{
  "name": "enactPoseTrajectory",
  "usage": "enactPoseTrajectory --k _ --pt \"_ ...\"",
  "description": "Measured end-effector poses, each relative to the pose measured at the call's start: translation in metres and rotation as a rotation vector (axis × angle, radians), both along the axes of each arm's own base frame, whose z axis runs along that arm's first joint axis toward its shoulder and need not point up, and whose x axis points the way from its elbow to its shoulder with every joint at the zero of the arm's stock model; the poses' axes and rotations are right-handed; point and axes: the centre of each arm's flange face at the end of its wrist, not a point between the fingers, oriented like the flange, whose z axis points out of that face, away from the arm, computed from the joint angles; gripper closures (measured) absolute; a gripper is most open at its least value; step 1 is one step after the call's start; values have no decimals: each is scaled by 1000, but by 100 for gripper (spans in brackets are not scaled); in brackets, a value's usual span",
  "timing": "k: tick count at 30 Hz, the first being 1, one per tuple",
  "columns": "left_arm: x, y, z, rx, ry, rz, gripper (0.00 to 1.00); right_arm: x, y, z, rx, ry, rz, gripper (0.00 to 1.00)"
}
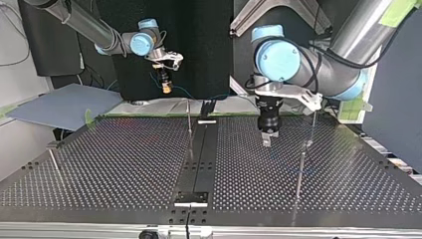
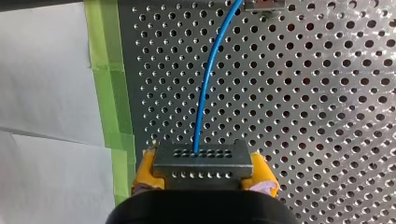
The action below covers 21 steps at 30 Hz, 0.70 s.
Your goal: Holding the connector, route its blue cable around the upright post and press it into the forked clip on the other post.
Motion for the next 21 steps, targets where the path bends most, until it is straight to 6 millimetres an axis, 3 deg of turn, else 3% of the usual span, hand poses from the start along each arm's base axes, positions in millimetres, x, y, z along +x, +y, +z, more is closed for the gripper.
enactPoseTrajectory --k 11,21 --pt "18 -17 -40 128 59 10 2 1 2 0 2 2 4 100" --pt "24 -12 -46 145 74 58 2 2 2 0 2 2 6 100"
